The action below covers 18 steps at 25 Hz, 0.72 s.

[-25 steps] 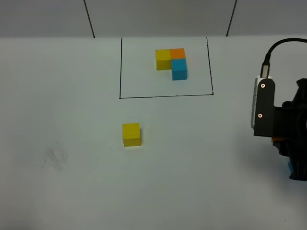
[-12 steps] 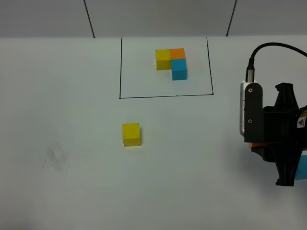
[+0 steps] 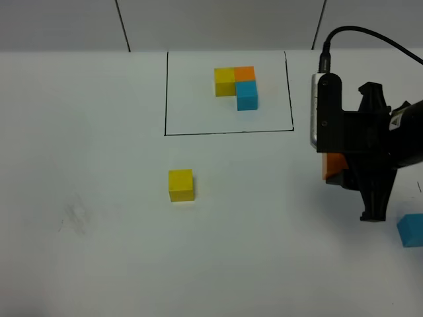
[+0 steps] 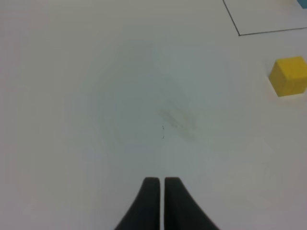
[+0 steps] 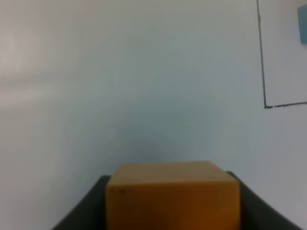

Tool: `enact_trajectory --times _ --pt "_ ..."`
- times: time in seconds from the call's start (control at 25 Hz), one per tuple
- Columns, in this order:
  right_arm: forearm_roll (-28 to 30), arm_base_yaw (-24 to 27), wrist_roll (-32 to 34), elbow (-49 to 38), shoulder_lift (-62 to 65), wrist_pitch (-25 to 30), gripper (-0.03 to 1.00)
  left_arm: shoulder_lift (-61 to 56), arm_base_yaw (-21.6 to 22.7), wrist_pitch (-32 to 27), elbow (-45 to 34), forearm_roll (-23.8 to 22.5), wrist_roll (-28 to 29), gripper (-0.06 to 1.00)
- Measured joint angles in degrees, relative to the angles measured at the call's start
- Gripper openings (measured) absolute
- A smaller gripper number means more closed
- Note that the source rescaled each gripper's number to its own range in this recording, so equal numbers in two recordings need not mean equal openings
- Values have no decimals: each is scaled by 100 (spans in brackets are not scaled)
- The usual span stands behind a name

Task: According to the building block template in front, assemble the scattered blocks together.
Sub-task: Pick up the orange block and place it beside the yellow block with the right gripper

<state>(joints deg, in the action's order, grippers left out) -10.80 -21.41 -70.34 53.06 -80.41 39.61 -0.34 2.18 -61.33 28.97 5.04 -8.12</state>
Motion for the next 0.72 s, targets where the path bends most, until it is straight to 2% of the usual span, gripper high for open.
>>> enact_trajectory --times 0.32,0.72 --pt "45 -401 -6 1135 -968 515 49 0 0 0 0 0 0 0" --pt "46 -912 -6 1972 -2007 735 49 0 0 0 0 0 0 0"
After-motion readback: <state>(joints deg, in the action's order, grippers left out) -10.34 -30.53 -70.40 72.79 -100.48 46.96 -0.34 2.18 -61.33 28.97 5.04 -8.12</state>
